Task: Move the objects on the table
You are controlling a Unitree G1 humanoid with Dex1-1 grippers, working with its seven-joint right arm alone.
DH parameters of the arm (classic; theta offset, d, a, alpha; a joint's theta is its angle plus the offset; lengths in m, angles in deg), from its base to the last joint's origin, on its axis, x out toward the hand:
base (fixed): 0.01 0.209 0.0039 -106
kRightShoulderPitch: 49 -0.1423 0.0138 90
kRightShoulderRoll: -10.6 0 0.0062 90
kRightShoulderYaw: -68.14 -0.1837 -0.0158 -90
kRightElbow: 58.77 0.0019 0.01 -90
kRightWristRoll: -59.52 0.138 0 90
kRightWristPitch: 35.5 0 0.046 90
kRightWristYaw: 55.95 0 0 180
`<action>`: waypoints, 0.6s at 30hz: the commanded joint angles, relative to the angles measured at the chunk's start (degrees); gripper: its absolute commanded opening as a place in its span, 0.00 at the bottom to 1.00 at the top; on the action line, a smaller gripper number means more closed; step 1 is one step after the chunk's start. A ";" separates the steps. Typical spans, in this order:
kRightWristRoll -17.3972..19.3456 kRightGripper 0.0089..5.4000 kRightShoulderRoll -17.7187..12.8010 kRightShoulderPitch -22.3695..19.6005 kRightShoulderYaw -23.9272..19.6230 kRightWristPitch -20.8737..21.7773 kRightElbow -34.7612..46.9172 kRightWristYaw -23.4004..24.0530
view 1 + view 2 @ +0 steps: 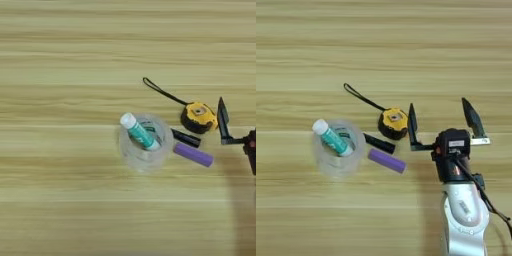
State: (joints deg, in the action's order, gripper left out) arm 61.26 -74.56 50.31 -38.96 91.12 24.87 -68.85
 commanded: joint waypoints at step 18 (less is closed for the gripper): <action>6.60 1.00 3.61 2.70 -0.52 -10.53 7.58 5.61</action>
